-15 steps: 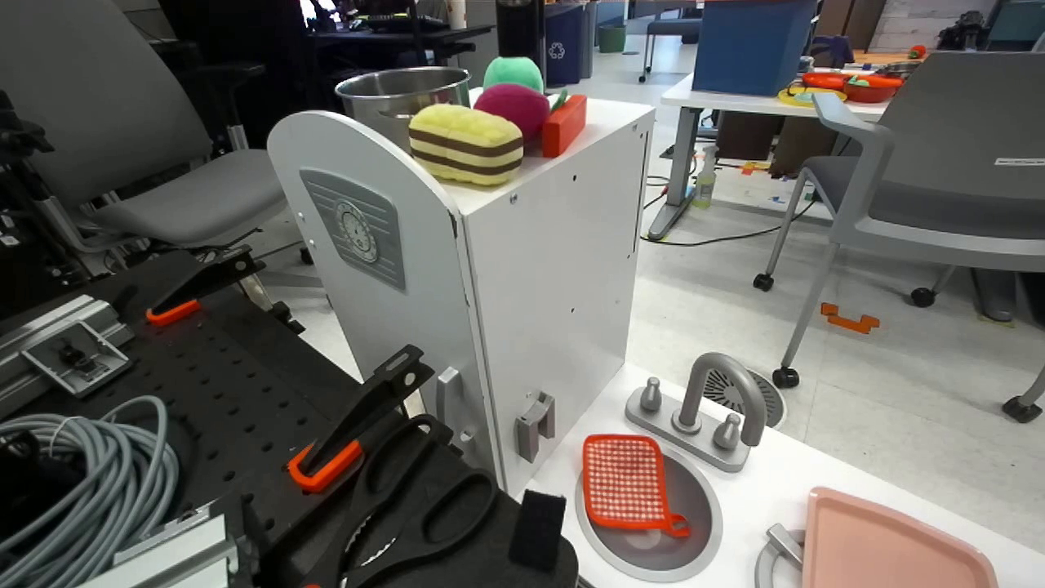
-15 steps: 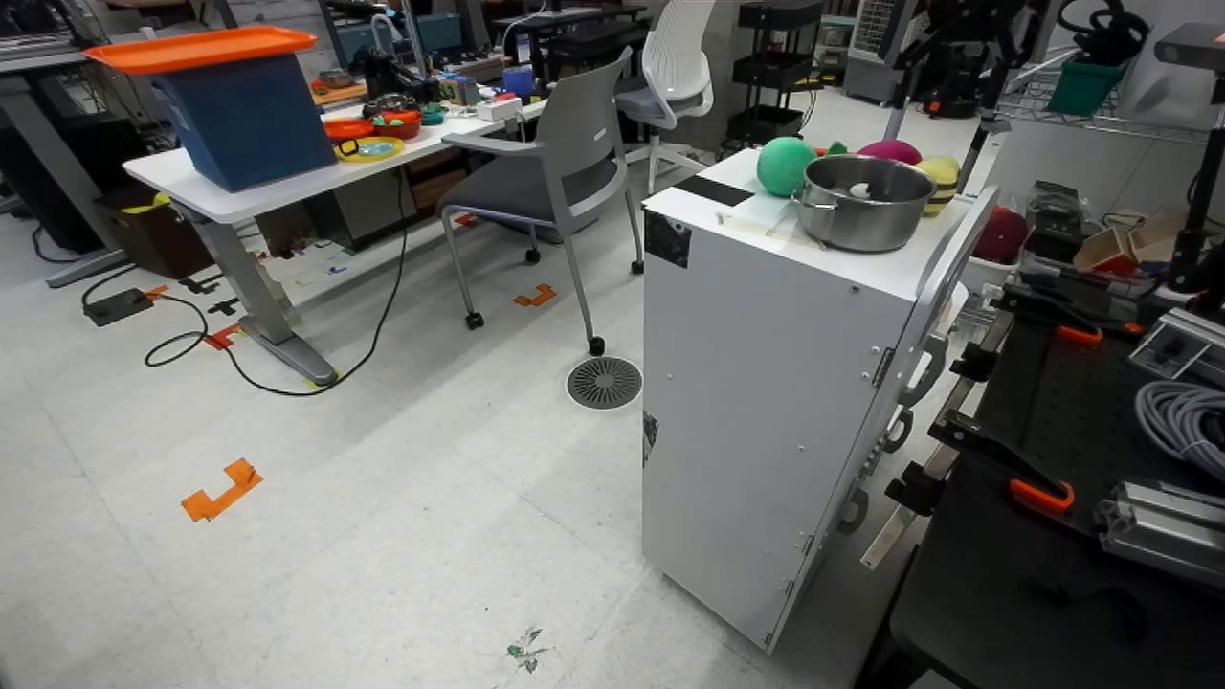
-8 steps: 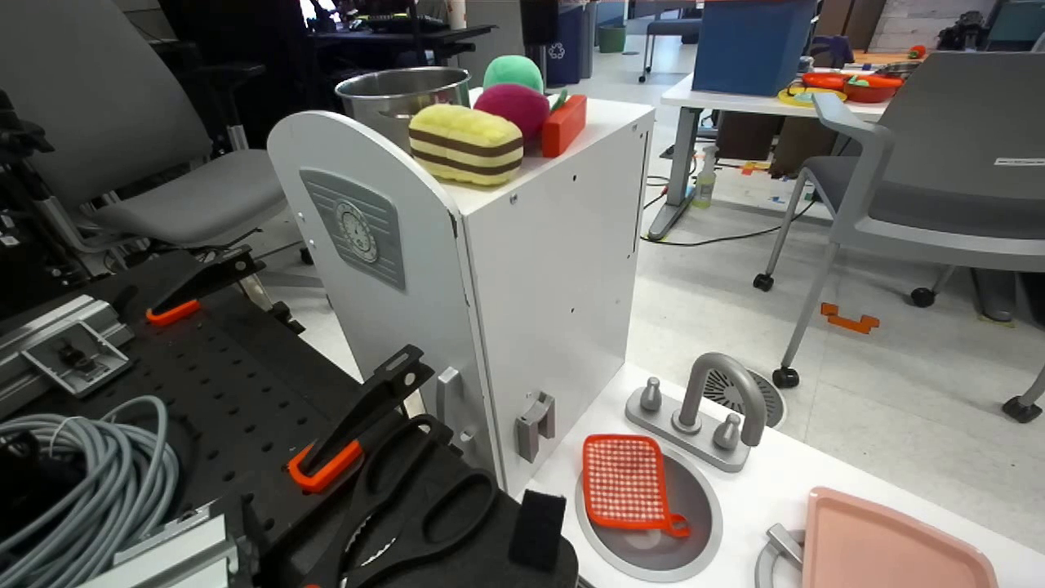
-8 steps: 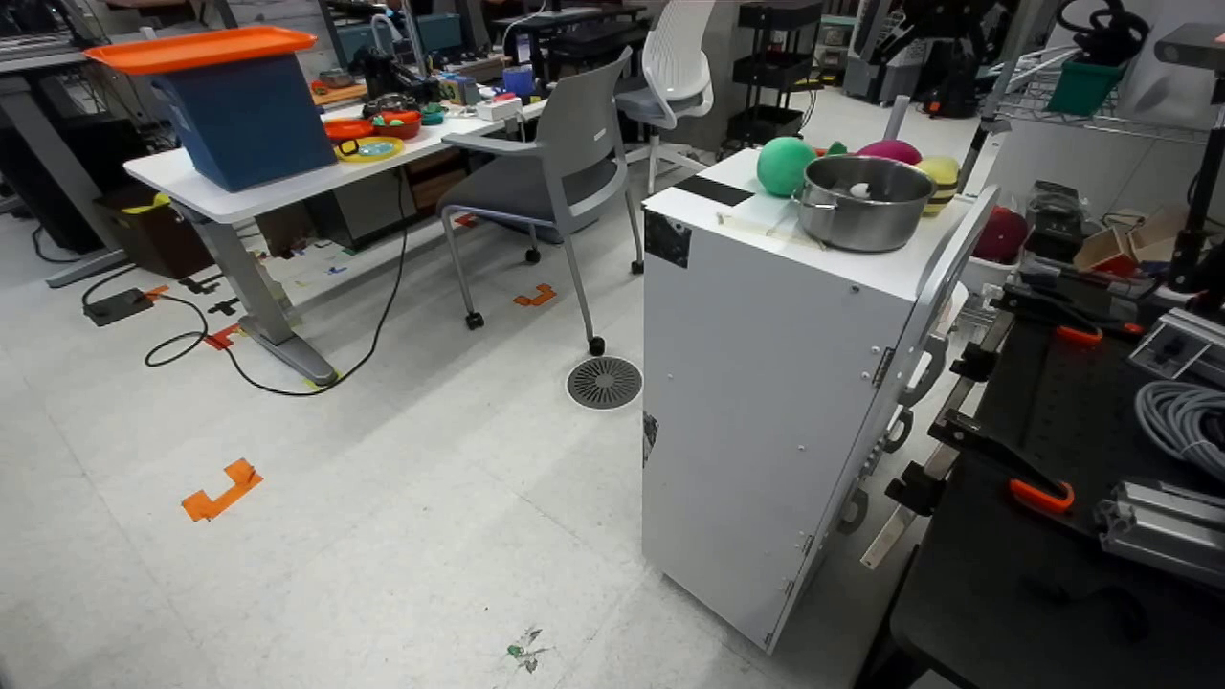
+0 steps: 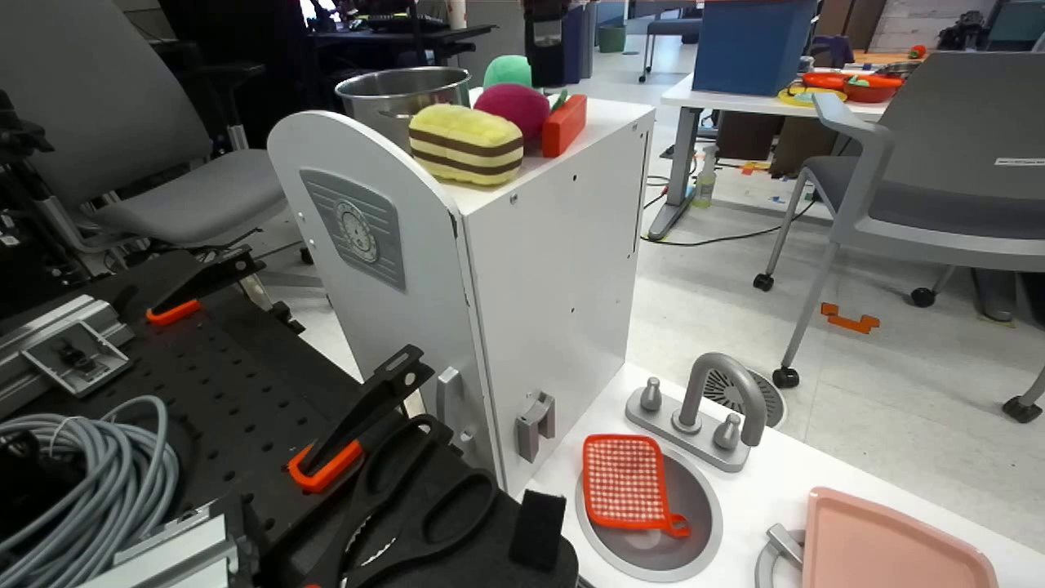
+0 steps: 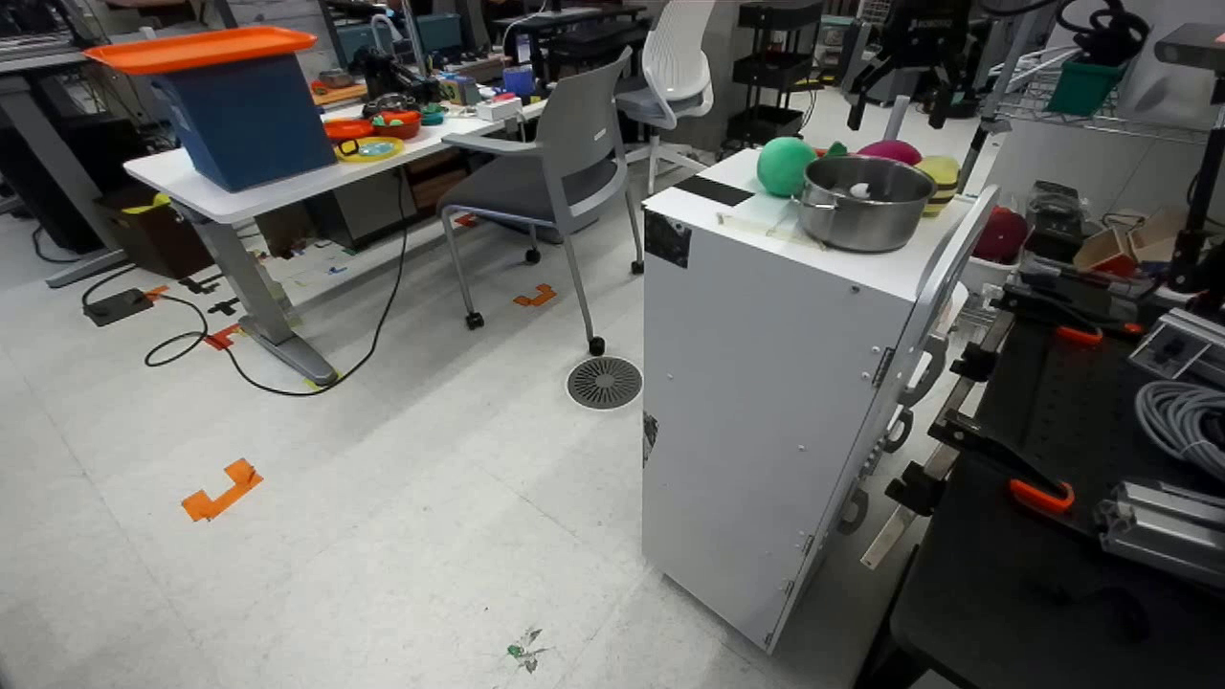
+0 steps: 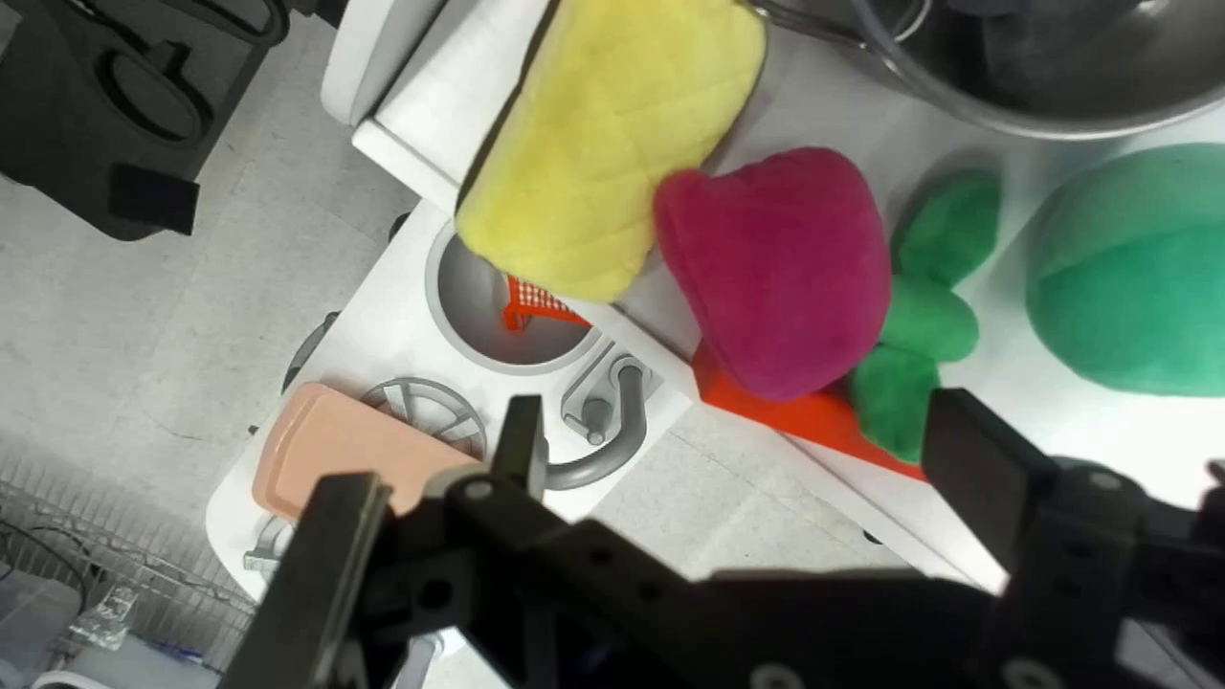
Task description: Pick up the pink plush toy from the counter and put it on the pot
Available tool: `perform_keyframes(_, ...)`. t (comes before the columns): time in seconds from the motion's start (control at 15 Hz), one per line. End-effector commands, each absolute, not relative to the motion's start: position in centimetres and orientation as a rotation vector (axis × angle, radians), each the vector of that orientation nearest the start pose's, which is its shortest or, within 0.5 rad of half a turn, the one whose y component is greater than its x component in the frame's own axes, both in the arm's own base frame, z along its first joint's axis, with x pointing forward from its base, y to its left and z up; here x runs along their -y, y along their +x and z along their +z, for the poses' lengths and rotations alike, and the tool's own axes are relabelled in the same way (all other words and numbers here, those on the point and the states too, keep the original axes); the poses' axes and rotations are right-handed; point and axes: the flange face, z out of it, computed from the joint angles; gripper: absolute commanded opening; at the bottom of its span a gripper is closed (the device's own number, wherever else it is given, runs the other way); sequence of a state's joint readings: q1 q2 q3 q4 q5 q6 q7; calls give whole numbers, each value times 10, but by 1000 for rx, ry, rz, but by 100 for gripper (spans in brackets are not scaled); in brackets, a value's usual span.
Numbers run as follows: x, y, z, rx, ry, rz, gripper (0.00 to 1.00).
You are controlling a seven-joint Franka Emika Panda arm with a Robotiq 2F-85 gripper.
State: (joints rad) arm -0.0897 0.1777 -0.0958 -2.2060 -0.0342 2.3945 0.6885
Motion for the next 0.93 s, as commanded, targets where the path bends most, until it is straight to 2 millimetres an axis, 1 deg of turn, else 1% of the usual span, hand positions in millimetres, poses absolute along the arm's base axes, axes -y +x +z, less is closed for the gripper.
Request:
perform_keyframes(0.0,97,550,296,-1280,-2896,-19,100)
perform_keyframes(0.2,93,549,293,-1263,-2875,10,100)
perform_keyframes(0.67,87,548,294,-1216,-2863,31,100)
perform_keyframes(0.73,87,548,294,-1209,-2867,32,88)
perform_keyframes(0.8,87,548,294,-1201,-2872,31,74)
perform_keyframes(0.87,88,548,294,-1194,-2876,32,68)
